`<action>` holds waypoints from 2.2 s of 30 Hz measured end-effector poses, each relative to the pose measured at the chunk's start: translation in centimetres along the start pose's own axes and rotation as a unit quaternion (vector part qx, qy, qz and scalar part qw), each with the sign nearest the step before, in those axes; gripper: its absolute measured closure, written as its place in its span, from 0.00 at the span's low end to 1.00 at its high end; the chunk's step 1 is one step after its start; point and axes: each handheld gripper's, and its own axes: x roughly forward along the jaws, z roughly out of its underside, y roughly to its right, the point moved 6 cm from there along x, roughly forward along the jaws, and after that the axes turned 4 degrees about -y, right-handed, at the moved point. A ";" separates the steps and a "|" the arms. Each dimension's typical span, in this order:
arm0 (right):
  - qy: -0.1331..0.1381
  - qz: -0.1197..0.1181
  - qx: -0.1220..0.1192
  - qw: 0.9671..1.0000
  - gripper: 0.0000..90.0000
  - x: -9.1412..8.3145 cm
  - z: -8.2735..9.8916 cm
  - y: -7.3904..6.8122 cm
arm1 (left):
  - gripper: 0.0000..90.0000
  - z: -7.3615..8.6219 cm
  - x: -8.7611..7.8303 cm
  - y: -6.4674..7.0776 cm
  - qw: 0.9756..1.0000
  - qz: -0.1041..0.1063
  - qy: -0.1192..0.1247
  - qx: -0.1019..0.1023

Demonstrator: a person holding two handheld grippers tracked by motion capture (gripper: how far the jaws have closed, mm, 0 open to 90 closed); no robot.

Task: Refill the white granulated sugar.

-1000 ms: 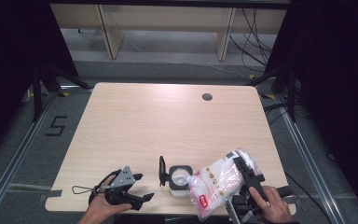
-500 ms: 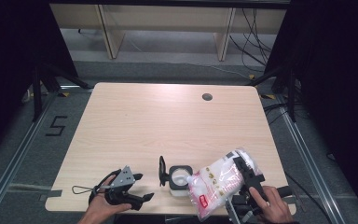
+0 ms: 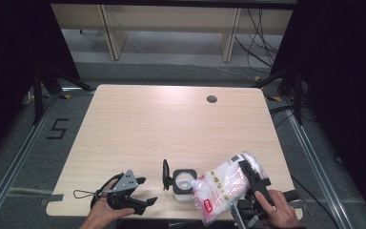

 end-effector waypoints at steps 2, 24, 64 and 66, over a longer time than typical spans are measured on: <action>0.009 0.009 -0.013 1.000 0.43 0.0 -0.1 0.2 | 0.22 -0.1 0.0 0.1 1.000 0.002 0.004 -0.004; 0.009 0.002 -0.003 1.000 0.43 0.1 0.0 0.1 | 0.22 0.0 0.0 0.0 1.000 0.002 -0.003 0.001; 0.005 0.001 0.002 1.000 0.43 0.0 0.0 0.1 | 0.22 -0.1 0.1 0.1 1.000 0.003 0.002 -0.002; 0.004 0.003 -0.003 1.000 0.43 0.0 0.0 0.2 | 0.22 0.0 0.1 0.1 1.000 0.005 -0.003 -0.006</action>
